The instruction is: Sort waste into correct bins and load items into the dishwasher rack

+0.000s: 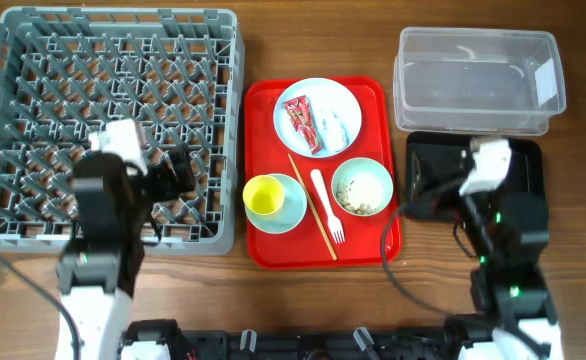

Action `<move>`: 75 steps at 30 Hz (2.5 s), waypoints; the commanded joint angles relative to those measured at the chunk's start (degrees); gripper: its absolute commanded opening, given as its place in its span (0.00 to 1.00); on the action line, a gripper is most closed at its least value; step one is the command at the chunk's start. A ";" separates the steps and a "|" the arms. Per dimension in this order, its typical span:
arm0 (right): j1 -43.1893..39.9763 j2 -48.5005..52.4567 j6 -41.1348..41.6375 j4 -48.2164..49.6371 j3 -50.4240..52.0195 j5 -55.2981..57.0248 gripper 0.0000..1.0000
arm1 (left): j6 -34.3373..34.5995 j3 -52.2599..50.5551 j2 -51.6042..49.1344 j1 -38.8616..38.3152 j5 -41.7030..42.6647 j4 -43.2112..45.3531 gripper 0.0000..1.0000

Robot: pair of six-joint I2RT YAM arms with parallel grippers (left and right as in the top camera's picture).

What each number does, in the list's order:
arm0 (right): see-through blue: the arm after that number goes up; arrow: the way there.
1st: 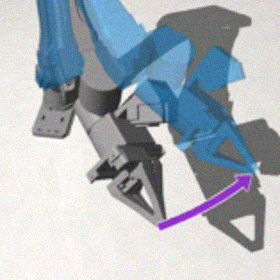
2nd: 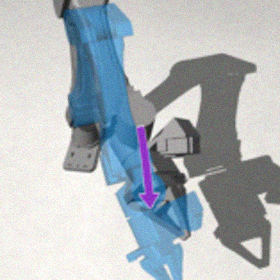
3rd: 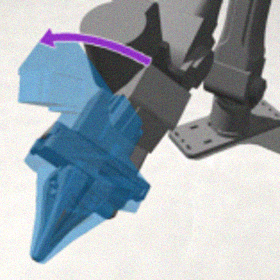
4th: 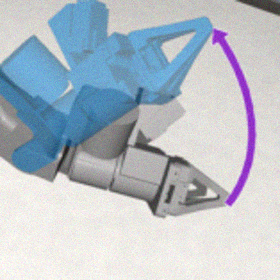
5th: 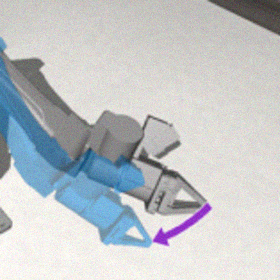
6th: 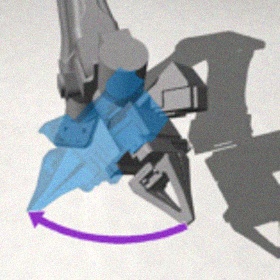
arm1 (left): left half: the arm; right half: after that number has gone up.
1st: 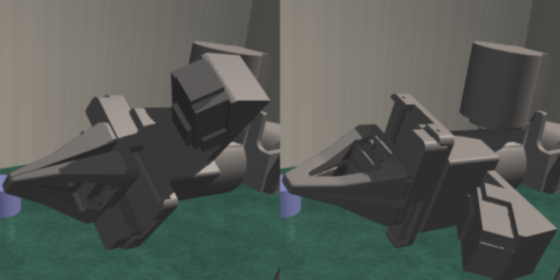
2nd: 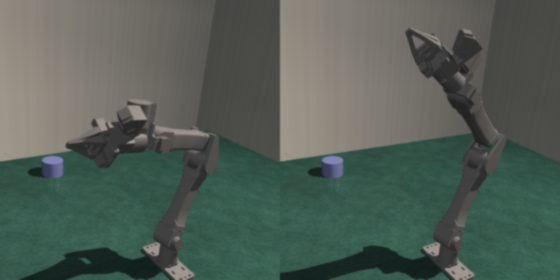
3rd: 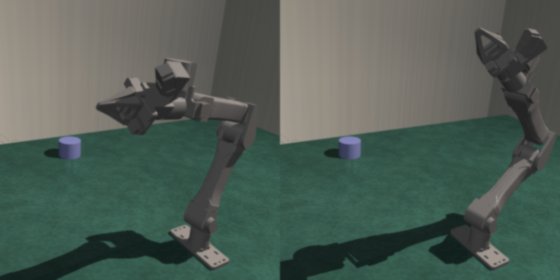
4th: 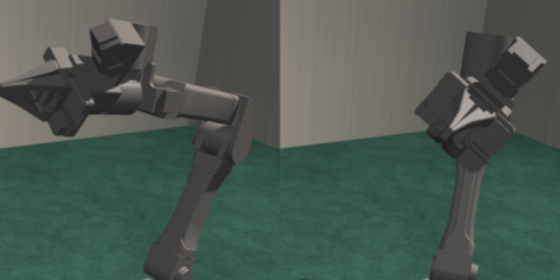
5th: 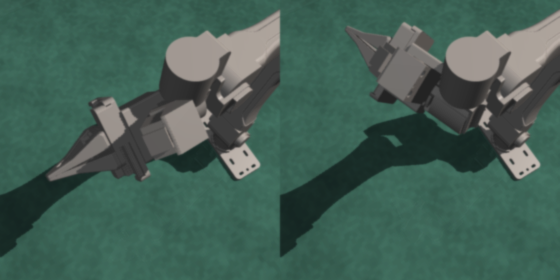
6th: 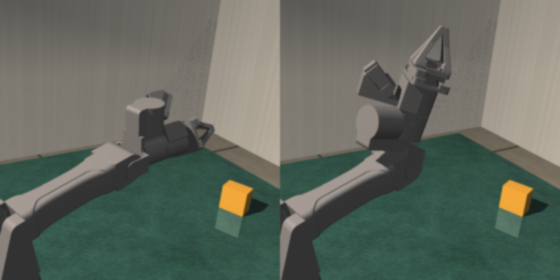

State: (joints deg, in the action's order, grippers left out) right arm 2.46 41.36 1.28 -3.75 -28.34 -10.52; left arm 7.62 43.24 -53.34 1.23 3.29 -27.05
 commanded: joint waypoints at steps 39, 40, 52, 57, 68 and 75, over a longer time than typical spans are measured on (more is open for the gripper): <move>16.57 56.50 6.80 -33.00 -56.89 4.09 0.88 | 0.33 8.41 -3.61 0.00 2.89 -7.93 1.00; 17.46 58.75 6.86 -33.00 -56.89 4.39 0.86 | 0.33 8.41 -3.61 0.00 2.86 -7.93 1.00; 19.87 77.75 15.43 -33.24 -56.72 4.63 0.60 | 0.33 8.41 -3.65 0.00 2.89 -7.96 1.00; 19.87 78.25 17.27 -33.88 -56.72 6.49 0.43 | 0.33 8.41 -3.65 0.00 2.89 -7.96 1.00; 19.61 75.19 16.98 -36.61 -58.16 7.15 0.04 | 0.33 8.41 -3.65 0.00 2.89 -7.96 1.00; 13.05 63.23 17.44 -34.40 -59.58 10.82 0.04 | 0.33 8.41 -3.65 0.00 2.89 -7.98 1.00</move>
State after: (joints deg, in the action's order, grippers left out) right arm 19.14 110.98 18.37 -38.89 -85.71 -3.29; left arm 7.62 50.35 -57.52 1.23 5.48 -35.18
